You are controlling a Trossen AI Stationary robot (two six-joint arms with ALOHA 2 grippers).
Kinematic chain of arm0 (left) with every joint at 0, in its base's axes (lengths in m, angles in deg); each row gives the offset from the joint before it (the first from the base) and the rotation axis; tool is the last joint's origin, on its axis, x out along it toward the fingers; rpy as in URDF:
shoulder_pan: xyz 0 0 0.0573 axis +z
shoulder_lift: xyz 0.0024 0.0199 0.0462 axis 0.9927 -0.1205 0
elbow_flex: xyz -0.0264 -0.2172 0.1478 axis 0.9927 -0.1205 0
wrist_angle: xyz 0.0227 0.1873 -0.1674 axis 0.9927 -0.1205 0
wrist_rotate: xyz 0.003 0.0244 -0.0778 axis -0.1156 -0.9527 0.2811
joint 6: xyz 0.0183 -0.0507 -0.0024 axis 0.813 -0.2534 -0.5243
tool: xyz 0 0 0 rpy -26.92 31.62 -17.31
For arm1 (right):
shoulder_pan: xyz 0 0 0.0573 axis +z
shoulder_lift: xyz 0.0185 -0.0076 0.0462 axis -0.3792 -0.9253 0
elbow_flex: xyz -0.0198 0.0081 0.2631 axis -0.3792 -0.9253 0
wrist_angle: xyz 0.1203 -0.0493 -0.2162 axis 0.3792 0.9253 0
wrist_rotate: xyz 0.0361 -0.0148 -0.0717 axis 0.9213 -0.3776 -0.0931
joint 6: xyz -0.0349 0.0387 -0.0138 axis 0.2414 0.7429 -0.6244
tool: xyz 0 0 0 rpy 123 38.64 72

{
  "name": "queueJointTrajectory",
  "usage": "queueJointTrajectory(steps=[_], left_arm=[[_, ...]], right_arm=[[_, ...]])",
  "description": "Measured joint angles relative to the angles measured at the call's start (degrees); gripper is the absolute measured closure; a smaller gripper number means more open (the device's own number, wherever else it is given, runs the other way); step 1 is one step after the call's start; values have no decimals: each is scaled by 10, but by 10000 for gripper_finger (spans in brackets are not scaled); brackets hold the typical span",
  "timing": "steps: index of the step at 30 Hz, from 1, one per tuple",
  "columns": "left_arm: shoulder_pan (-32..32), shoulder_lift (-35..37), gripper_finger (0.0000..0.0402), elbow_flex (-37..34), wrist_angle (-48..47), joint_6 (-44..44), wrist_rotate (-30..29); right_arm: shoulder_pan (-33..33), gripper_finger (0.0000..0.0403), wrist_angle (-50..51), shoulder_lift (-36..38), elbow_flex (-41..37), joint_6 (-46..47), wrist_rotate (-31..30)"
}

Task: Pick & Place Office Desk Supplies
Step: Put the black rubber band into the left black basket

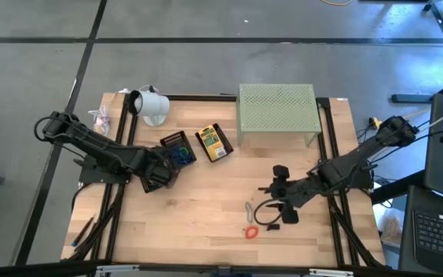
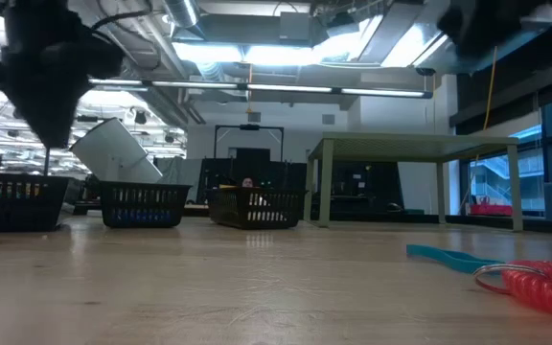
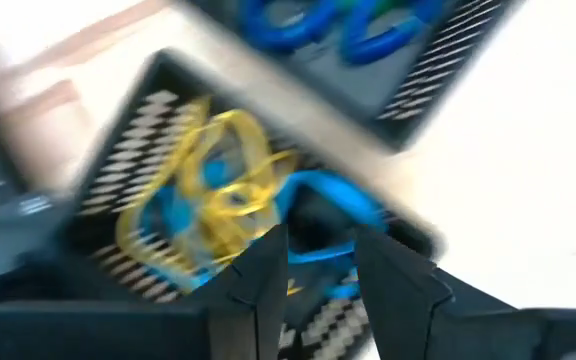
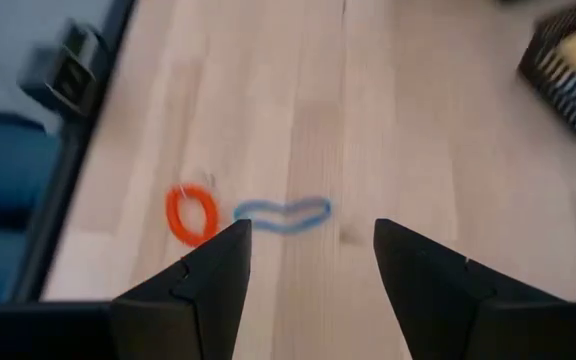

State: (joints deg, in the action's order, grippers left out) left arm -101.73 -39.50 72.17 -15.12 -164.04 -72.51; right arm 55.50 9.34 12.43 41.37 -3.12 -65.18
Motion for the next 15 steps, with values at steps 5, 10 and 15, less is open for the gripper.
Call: queueJointTrajectory(steps=[5, 10, 15], left_arm=[[0, 0, 290, 0, 128, 66, -16], [0, 0, 290, 0, 266, 148, -28], [0, 0, 290, 0, 378, 229, -33]], right_arm=[[0, 189, -27, -23, -63, 4, 72], [4, 189, -139, -41, -123, 1, 167], [18, 189, -246, -67, -184, -29, 224]])
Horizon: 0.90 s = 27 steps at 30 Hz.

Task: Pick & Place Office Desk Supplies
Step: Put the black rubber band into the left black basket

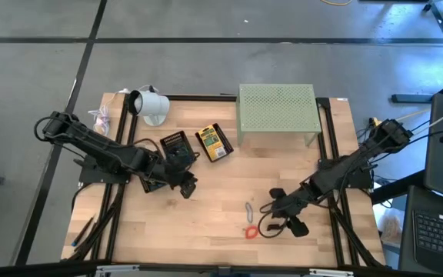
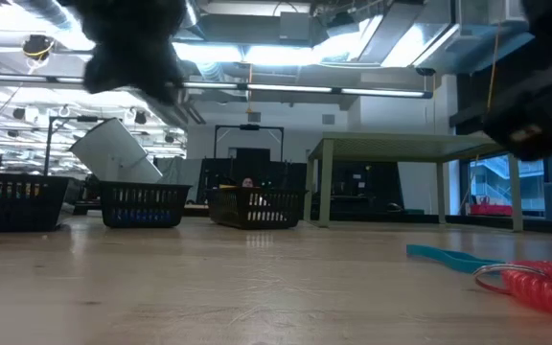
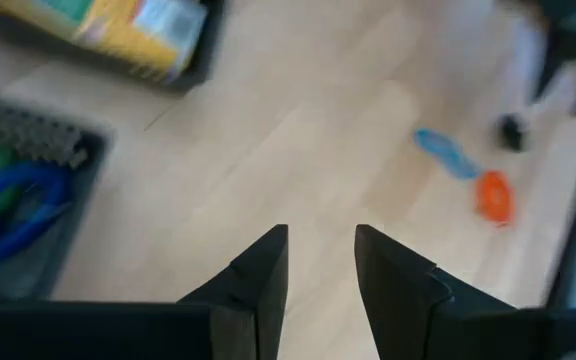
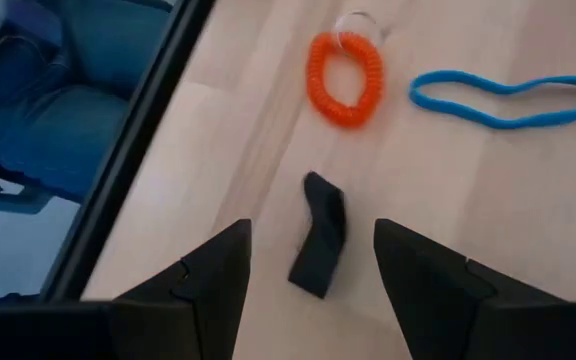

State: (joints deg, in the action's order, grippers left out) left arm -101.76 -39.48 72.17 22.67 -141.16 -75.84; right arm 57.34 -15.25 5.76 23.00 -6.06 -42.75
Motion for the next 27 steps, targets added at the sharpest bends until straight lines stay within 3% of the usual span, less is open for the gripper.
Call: queueJointTrajectory(steps=[9, 17, 21, 27], left_arm=[[0, 0, 290, 0, 92, 56, -5], [0, 0, 290, 0, 106, 56, -13], [0, 0, 290, 0, 106, 56, -14], [0, 0, 291, 0, 106, 47, -20]], right_arm=[[4, 189, -156, -77, -34, -27, 2], [6, 197, -199, -155, -32, -52, 10], [6, 241, -200, -156, -32, -65, 8], [6, 368, -196, -155, -33, -75, 8]])
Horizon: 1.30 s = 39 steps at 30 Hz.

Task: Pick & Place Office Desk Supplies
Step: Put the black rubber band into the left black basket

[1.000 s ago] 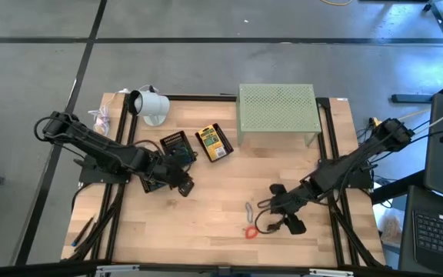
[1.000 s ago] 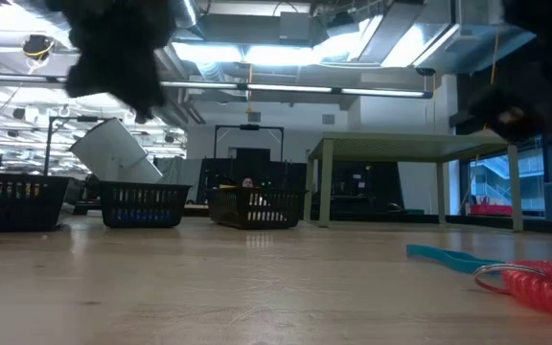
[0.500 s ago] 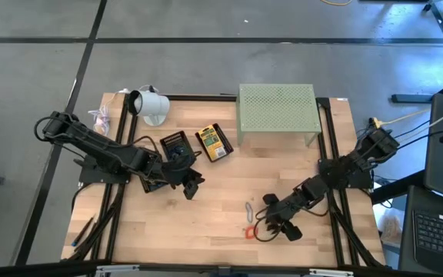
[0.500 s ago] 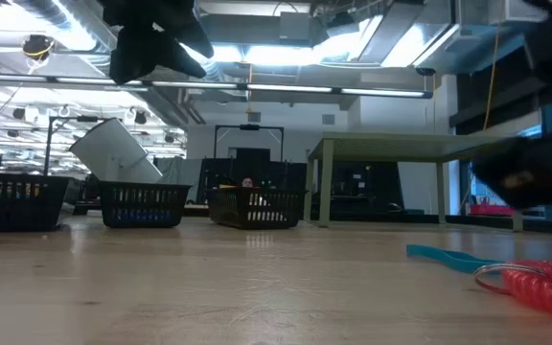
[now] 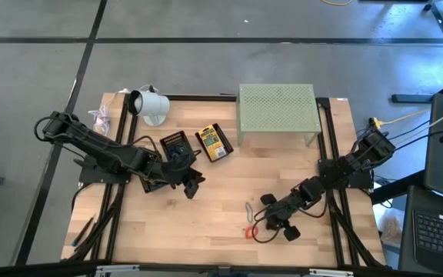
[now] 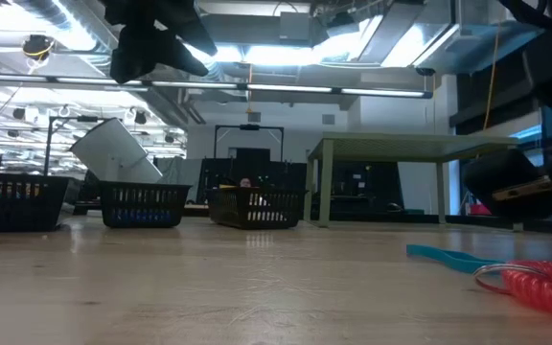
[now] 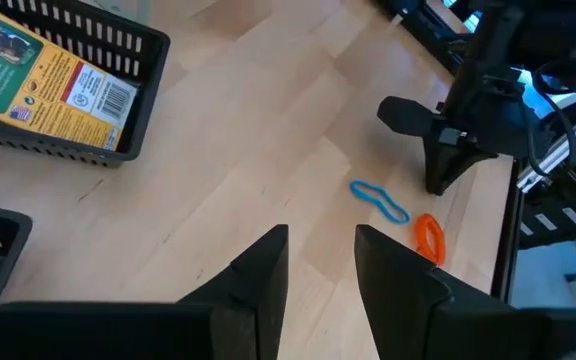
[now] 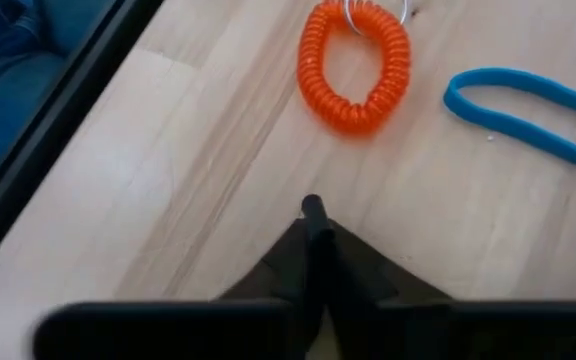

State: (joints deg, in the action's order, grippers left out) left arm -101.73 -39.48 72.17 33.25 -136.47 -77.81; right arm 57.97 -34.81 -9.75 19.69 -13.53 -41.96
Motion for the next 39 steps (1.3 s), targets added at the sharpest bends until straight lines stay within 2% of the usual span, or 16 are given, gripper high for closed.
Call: queueJointTrajectory(steps=[2, 6, 10, 16, 20, 26, 29, 34, 39], left_arm=[[0, 0, 291, 0, 0, 0, -1], [0, 0, 288, 0, 0, 2, -18], [0, 0, 288, 0, 0, 17, -47], [0, -1, 282, 0, 0, 43, -56], [0, -18, 272, 0, 20, 82, -55], [0, -67, 249, 1, 152, 197, -55], [0, -90, 238, 1, 237, 269, -55], [1, -125, 225, 1, 372, 408, -88], [4, -169, 221, 1, 503, 525, -113]], right_arm=[[0, 390, 1, 0, 0, 3, 1], [-10, 381, 4, 2, 0, 26, 8], [-28, 395, 41, 29, -3, 22, -2], [-61, 392, 115, 128, -3, 15, -83], [-80, 392, 105, 200, -2, -11, -147], [-105, 393, 68, 283, -2, -41, -292], [-116, 393, 20, 308, -2, -63, -342], [-129, 393, -101, 321, -2, -116, -346], [-139, 393, -208, 319, -1, -158, -285]])
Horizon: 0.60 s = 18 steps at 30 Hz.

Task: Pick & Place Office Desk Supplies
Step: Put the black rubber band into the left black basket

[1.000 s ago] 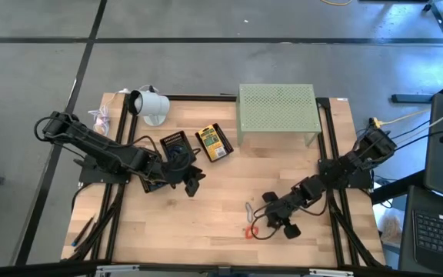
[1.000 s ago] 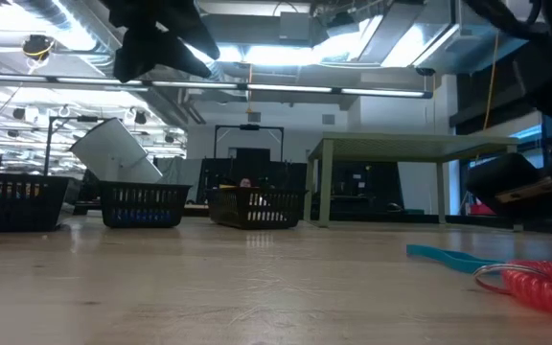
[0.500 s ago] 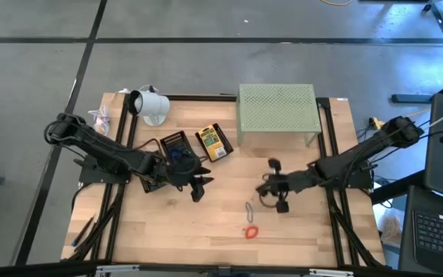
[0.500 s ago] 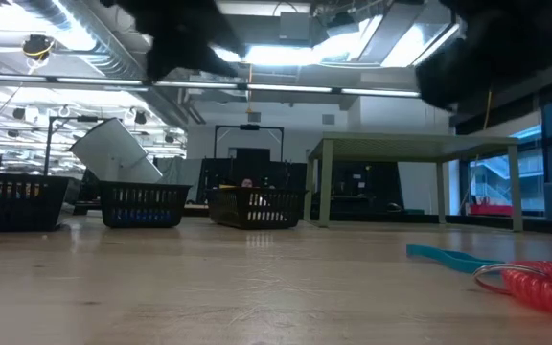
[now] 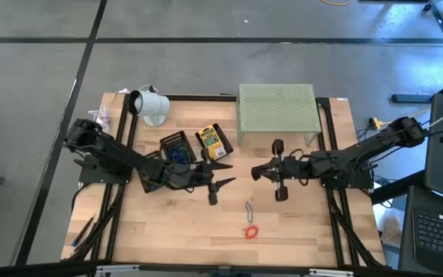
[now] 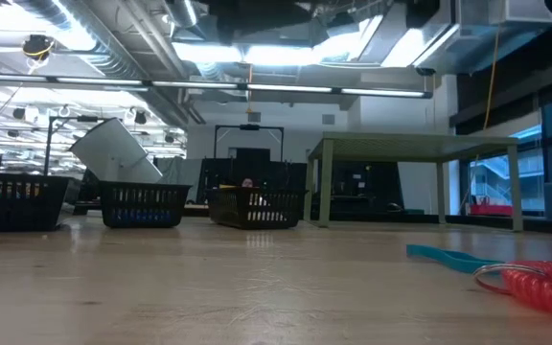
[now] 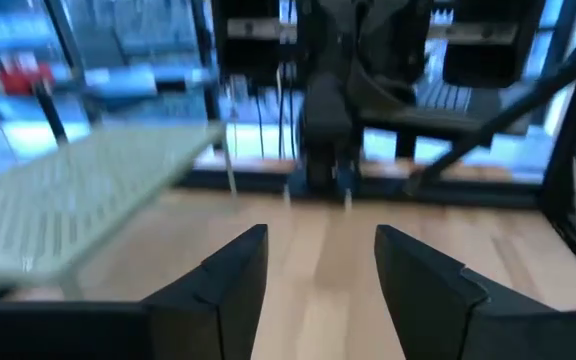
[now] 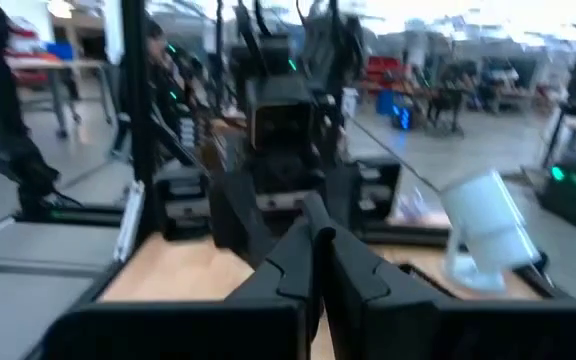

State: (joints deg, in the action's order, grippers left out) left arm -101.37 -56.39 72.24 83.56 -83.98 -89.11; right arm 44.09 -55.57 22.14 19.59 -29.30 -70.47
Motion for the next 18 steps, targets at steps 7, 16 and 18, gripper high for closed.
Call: queueJointTrajectory(steps=[7, 16, 18], left_arm=[[21, -51, 221, 1, 160, 44, 57], [48, -90, 221, 37, 173, 44, 104], [53, -91, 221, 39, 171, 44, 104]], right_arm=[[-14, 393, -31, -15, 0, -61, 28], [-26, 393, -90, -67, 0, -176, 37], [-26, 392, -99, -72, 0, -194, 37]])
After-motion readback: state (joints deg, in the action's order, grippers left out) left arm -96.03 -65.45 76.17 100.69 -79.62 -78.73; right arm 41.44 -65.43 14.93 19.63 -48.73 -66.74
